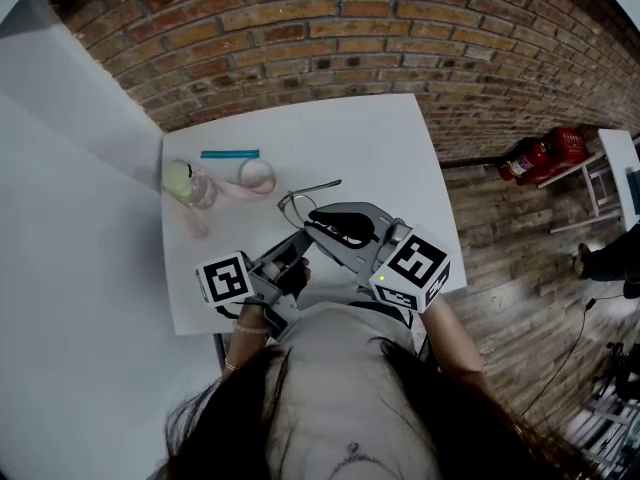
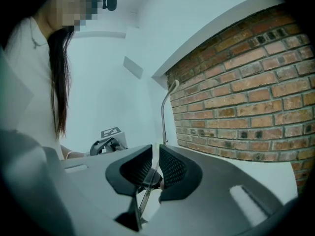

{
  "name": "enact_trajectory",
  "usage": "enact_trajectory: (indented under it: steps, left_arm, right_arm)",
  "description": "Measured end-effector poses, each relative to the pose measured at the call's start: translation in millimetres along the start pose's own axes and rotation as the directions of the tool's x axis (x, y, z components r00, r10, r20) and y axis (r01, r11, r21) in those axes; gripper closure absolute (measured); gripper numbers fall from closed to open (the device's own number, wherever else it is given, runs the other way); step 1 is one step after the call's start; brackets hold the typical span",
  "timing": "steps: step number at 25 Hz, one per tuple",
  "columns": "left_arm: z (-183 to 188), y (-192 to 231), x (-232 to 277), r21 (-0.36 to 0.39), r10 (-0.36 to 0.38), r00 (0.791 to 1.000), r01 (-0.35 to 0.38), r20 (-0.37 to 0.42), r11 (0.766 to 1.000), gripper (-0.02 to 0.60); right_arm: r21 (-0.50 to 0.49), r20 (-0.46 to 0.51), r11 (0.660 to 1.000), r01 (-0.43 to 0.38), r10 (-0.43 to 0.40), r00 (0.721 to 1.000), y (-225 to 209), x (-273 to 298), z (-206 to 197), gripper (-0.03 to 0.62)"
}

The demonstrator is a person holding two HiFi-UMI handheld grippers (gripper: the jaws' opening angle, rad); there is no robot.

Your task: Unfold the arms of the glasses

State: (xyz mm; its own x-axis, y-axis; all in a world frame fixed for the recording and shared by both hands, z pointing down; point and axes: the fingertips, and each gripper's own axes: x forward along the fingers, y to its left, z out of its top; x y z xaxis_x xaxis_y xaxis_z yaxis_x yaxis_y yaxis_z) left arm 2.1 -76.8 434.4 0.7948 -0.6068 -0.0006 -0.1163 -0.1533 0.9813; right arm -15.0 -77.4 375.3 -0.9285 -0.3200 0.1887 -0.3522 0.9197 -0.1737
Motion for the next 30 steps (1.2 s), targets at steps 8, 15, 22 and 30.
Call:
enact_trajectory:
  steps: [8,15,22,30]
  left_arm:
    - [-4,-1,-3,0.044,0.027,1.0,-0.026,-0.004,0.999,0.56]
    - [-2,-3,-7,0.092,0.045,0.998,-0.047,0.032,0.995,0.56]
    - [1,-12,-12,0.22,0.055,0.998,-0.061,0.032,0.973,0.56]
    - [6,-24,-15,0.283,0.038,0.998,-0.051,0.051,0.958,0.56]
  right_arm:
    - [0.001,-0.024,1.0,-0.015,0.016,1.0,4,3,-5,0.54]
    - [0.004,-0.051,1.0,-0.031,0.031,0.998,7,4,-9,0.539]
    - [0.001,-0.069,1.0,-0.028,0.028,0.997,13,6,-5,0.539]
    - [0.015,-0.089,1.0,0.018,-0.016,0.996,16,7,3,0.537]
